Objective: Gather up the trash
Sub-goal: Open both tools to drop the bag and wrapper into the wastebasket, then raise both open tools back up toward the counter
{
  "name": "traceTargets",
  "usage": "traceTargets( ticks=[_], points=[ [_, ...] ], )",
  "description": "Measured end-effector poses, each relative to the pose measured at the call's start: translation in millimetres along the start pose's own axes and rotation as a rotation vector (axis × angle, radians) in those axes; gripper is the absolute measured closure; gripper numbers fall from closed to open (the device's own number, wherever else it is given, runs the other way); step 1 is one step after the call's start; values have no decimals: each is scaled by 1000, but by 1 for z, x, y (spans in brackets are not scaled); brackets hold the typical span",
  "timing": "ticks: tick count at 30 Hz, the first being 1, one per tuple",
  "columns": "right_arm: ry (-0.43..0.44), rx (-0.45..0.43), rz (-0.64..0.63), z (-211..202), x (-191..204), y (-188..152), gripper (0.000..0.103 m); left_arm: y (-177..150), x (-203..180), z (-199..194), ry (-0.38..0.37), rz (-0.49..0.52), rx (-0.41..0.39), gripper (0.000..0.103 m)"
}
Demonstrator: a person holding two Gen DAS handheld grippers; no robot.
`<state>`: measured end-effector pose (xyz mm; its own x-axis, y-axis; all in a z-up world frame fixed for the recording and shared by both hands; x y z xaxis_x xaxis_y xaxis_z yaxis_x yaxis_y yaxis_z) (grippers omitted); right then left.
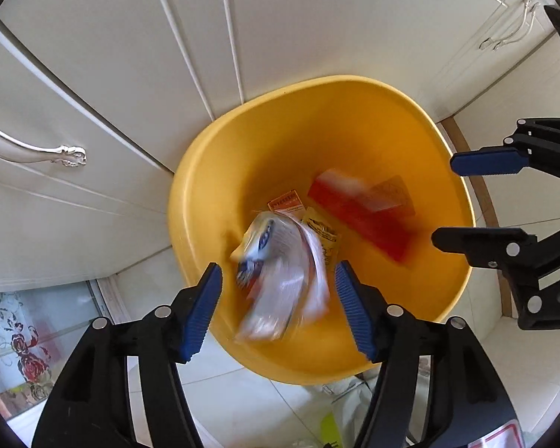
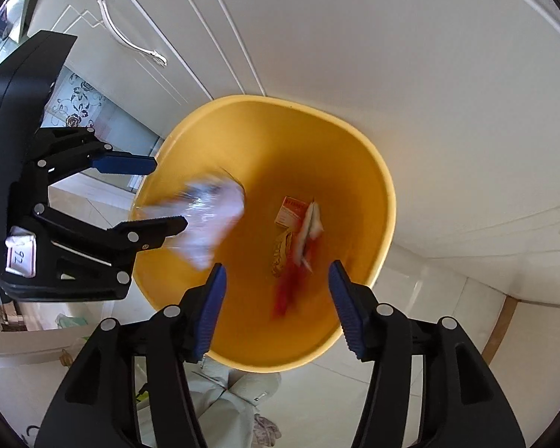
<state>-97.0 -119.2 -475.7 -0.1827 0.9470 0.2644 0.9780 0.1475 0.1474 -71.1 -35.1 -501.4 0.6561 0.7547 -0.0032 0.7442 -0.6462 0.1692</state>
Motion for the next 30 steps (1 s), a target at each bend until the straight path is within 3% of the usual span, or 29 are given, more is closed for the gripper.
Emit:
traceTargets(
  ticks=[16, 30],
  points=[
    [13, -58, 42, -48, -6, 11, 44, 8, 1, -50, 30, -32, -40, 40],
    [52, -253, 35, -184, 21, -14, 44, -5, -32, -168, 82, -134, -182, 40]
  ],
)
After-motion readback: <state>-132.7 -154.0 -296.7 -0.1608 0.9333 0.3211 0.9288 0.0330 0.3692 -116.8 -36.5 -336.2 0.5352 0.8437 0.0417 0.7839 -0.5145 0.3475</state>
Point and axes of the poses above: each gripper's, at about its wrist camera, not at the fingertips, and z roughly the way its jaws point, x to its left, y to its top, the point moved 8 cm from there along z, roughly the way its jaws point, and after that the axes turned 15 degrees about z, right-handed, at the moved point
